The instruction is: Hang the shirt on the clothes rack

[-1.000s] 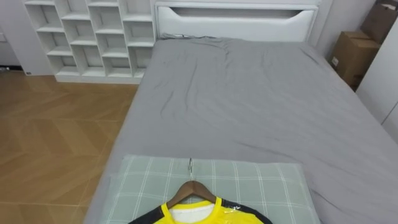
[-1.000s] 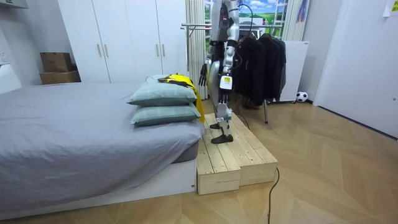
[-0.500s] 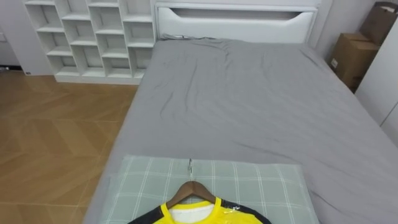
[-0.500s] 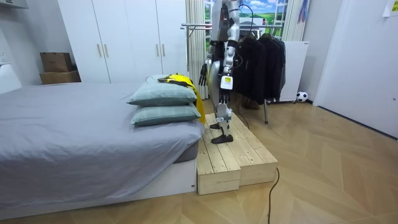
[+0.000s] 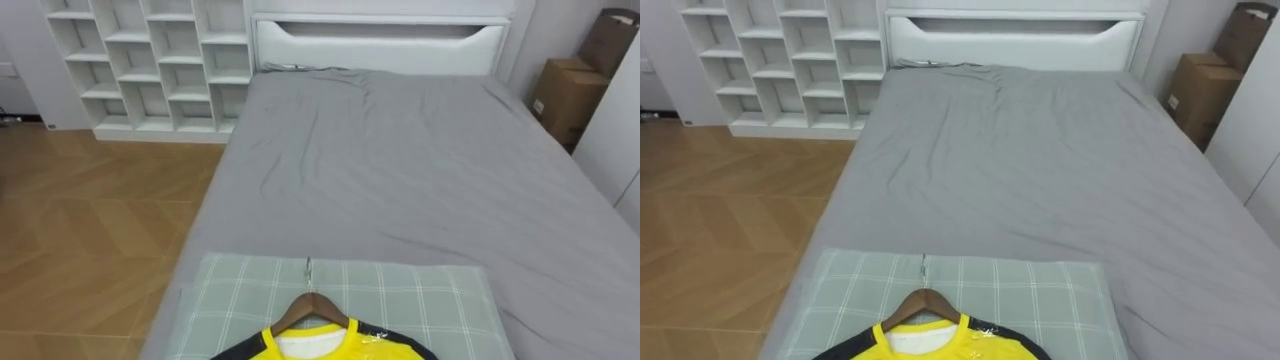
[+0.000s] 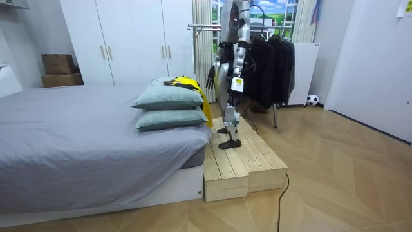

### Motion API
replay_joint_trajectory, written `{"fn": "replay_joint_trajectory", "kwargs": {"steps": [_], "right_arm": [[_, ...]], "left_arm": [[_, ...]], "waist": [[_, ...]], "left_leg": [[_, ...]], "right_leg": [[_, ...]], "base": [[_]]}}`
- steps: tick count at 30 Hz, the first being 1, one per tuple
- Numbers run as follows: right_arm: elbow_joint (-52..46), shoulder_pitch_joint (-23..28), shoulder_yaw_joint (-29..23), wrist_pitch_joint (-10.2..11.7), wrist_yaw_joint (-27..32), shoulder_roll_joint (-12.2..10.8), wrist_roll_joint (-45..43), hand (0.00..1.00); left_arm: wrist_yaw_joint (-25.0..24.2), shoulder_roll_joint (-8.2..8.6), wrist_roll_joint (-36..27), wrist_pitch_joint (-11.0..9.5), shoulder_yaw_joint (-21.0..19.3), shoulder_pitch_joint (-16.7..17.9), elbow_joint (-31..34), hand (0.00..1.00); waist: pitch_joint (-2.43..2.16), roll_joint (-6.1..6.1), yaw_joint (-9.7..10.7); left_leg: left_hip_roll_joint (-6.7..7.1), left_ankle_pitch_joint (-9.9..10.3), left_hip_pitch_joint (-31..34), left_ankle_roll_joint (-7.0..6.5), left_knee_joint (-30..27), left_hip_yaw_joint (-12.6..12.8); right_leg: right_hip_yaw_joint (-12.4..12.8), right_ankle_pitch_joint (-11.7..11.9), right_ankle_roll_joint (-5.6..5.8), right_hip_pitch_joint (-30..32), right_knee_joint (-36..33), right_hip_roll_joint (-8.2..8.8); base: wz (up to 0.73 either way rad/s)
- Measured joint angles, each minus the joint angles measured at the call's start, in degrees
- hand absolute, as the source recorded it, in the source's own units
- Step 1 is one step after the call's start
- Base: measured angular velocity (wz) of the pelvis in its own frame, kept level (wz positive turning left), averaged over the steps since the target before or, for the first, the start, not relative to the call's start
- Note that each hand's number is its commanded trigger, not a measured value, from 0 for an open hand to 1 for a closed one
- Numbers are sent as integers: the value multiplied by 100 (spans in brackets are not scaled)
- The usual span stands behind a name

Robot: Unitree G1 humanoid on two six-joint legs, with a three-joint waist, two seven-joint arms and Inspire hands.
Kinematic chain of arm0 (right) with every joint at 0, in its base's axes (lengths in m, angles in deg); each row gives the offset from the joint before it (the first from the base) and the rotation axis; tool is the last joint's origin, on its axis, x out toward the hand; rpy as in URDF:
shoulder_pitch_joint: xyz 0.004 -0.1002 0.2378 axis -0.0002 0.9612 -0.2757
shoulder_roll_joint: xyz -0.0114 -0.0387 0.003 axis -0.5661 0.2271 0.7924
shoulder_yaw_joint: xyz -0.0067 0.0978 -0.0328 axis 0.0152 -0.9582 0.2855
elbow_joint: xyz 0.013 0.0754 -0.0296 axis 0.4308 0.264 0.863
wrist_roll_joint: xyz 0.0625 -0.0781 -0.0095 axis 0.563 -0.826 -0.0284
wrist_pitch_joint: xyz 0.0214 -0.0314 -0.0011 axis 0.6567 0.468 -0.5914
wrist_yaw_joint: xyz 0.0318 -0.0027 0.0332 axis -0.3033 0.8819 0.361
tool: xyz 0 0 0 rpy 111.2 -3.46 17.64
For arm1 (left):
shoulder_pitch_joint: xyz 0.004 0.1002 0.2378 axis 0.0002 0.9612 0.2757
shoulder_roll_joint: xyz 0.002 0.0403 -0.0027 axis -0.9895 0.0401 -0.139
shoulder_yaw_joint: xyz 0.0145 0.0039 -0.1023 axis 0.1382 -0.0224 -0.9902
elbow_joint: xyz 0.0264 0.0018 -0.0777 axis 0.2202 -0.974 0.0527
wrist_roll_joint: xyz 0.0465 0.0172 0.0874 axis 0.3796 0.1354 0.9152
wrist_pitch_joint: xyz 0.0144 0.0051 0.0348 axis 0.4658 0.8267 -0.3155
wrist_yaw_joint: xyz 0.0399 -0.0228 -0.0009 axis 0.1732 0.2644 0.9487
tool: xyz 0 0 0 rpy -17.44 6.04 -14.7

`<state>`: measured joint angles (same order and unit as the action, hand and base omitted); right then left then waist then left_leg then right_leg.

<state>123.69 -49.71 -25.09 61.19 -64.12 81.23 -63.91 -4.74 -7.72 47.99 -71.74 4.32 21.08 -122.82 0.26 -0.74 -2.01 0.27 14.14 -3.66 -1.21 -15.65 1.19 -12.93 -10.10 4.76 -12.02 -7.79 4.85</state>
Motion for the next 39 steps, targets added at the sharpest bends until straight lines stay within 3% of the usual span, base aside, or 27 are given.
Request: {"fn": "replay_joint_trajectory", "kwargs": {"steps": [6, 15, 25, 29, 39], "right_arm": [[-1, -3, -4, 54, -24, 30, -61, 0], [-29, 2, -56, 180, -34, 34, -243, 0], [-17, 35, -130, 255, -79, 166, -294, 0], [-18, 84, -173, 357, -112, 173, -307, 0], [-44, 105, -179, 499, -118, 191, -475, 0]], "left_arm": [[327, -63, 244, -80, -246, 106, 495, 0], [1183, -182, 1206, -361, -119, 40, 1739, 0], [1977, -220, 1930, -558, -10, 52, 2414, 0], [2003, -312, 2329, -628, -6, 49, 2824, 0], [2372, -329, 3243, -859, 241, 53, 3431, 0]], "waist": [[0, 19, 4], [-4, 4, 54], [-50, 94, 51], [-46, 89, 42], [-46, 92, 40]], "left_leg": [[1, -4, 1, 6, -3, -8], [36, -20, 26, 4, 7, -143], [39, -25, -6, 4, 51, -155], [38, -33, -7, 8, 51, -154], [37, -34, 10, 8, 19, -145]], "right_leg": [[-21, 0, -12, -9, 3, -1], [-102, 1, -15, -70, 4, 4], [-149, 1, -15, -89, 13, 7], [-126, 1, -15, -60, 17, 7], [-121, 2, -15, -83, 15, 7]], "base": [[1], [7], [1], [0], [0]]}}
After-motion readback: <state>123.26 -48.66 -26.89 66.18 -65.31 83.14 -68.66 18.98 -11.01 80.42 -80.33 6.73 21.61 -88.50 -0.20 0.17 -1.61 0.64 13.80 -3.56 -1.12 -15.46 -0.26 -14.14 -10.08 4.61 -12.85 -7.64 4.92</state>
